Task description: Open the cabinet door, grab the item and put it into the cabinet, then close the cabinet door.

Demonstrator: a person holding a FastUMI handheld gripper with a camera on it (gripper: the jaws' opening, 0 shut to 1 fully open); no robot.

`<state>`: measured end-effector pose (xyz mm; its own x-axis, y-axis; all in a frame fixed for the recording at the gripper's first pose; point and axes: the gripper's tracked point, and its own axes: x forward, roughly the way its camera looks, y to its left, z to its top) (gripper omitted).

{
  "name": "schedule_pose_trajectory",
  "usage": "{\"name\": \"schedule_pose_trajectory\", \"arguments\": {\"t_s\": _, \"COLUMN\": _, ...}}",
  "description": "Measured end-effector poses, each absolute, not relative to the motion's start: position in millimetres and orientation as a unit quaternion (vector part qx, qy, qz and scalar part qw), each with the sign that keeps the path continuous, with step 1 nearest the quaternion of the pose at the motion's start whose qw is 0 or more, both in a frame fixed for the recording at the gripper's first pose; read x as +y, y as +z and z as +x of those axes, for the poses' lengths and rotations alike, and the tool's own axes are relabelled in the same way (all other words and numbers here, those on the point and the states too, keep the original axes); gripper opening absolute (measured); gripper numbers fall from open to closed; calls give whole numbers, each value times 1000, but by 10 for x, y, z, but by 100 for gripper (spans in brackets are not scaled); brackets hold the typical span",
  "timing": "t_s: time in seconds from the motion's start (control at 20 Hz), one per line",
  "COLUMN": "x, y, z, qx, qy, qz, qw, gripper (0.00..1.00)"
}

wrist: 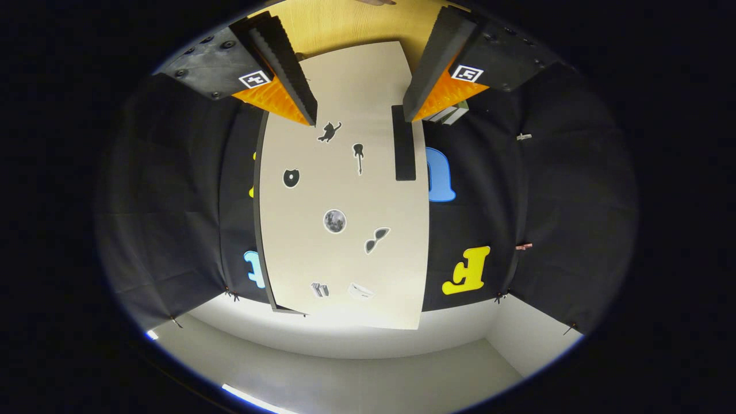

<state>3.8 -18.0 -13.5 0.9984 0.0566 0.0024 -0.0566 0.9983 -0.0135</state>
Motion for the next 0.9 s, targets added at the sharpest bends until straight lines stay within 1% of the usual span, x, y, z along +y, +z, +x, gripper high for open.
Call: {"name": "schedule_pose_trajectory", "arguments": {"t_s": 0.9, "x": -263, "y": -135, "z": 109, "qx": -2, "qy": 22, "qz": -6, "qw": 1000, "gripper": 98}}
